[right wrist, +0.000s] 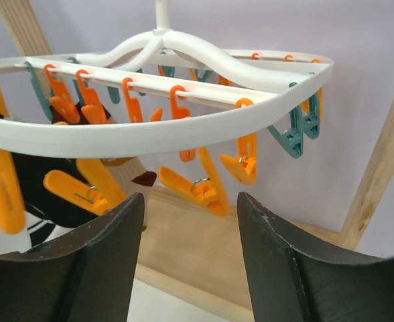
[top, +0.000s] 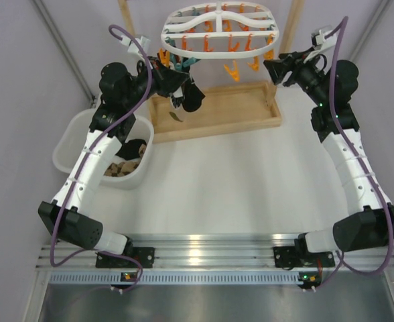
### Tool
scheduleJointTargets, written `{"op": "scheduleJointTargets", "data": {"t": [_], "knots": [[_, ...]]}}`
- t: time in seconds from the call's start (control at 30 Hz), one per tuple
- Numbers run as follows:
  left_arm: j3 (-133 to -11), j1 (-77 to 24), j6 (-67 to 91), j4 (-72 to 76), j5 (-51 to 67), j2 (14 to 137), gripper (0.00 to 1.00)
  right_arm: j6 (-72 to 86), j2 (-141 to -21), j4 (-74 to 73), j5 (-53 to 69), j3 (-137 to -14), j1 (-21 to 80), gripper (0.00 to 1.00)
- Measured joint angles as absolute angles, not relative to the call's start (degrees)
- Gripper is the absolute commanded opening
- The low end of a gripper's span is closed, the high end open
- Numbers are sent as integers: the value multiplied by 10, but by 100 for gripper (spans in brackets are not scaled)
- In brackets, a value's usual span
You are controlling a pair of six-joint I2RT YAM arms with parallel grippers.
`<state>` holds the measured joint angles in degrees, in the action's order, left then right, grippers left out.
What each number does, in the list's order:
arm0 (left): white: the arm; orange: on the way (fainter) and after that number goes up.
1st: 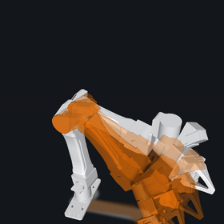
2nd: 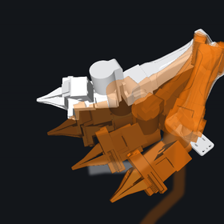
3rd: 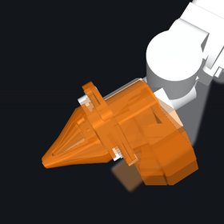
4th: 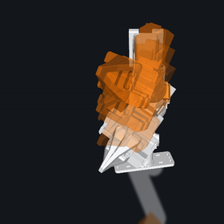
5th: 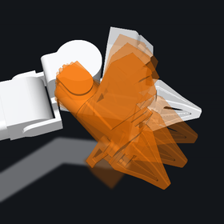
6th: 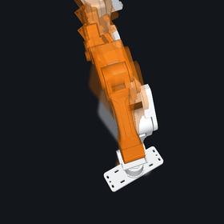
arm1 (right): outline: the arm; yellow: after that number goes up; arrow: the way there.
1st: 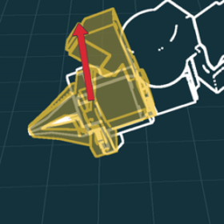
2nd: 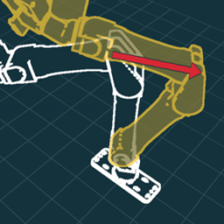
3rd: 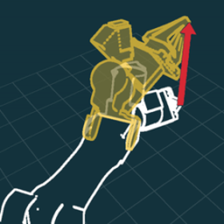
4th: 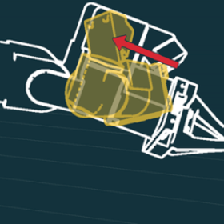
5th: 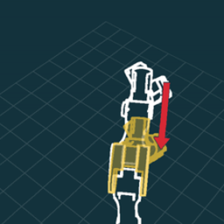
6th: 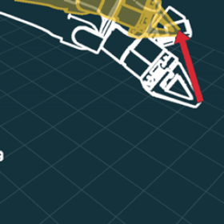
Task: Clip the socks to the hanger
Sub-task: Clamp the sock onto the hanger.
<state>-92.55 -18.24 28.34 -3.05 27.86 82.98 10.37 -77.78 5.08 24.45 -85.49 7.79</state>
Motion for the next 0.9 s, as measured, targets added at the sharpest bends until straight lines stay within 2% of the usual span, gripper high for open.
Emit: {"op": "scheduleJointTargets", "data": {"t": [0.2, 0.27, 0.37, 0.4, 0.5, 0.9], "knots": [[-926, -180, 284, -30, 280, 830, 0, 101, -853, 90, 251, -902, 77, 59], [-926, -180, 284, -30, 281, 830, 0, 103, -876, 102, 254, -919, 77, 54], [-926, -180, 284, -31, 281, 830, 0, 107, -893, 114, 269, -935, 77, 30], [-926, -180, 284, -31, 282, 830, 0, 109, -893, 119, 276, -936, 77, 18], [-926, -180, 284, -33, 281, 830, 0, 114, -889, 129, 289, -941, 76, 0], [-927, -172, 284, -43, 286, 830, 0, 126, -803, 115, 303, -897, 78, 0]]}}
